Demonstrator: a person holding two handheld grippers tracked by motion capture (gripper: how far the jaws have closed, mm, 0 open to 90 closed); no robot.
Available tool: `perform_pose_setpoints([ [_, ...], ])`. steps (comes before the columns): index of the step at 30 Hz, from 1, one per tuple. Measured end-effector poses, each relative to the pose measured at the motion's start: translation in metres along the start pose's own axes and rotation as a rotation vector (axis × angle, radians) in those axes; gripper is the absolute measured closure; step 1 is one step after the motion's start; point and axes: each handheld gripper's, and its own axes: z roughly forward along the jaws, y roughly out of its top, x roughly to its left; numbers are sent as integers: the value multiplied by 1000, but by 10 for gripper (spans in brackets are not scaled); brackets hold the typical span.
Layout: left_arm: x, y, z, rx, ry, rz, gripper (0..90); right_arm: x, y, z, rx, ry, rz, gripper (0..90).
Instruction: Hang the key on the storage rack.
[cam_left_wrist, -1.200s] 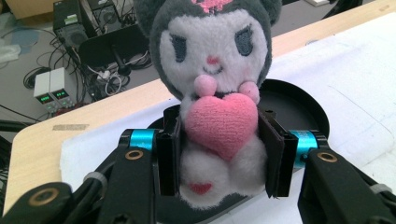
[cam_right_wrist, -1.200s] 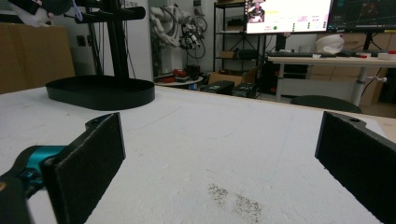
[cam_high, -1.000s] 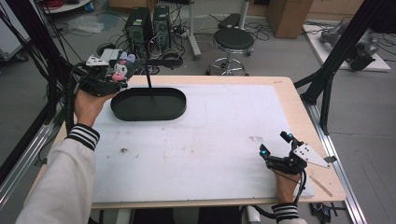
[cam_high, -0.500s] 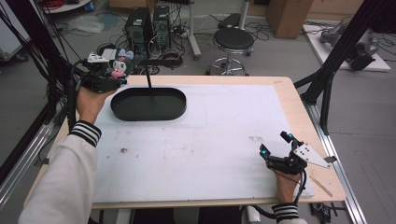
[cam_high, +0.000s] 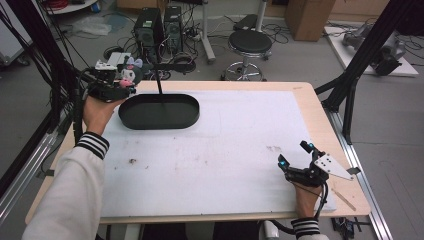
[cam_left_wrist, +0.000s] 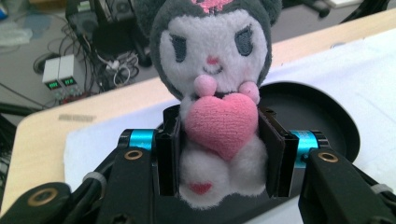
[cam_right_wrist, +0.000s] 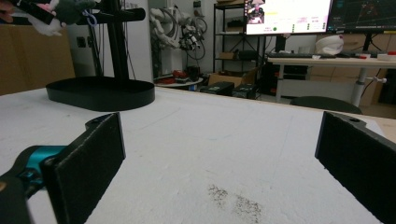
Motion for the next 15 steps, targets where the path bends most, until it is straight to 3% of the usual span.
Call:
perform_pose_setpoints([
  [15, 1, -23, 1, 23, -31, -2, 563, 1, 0, 0, -1, -1, -4, 6],
])
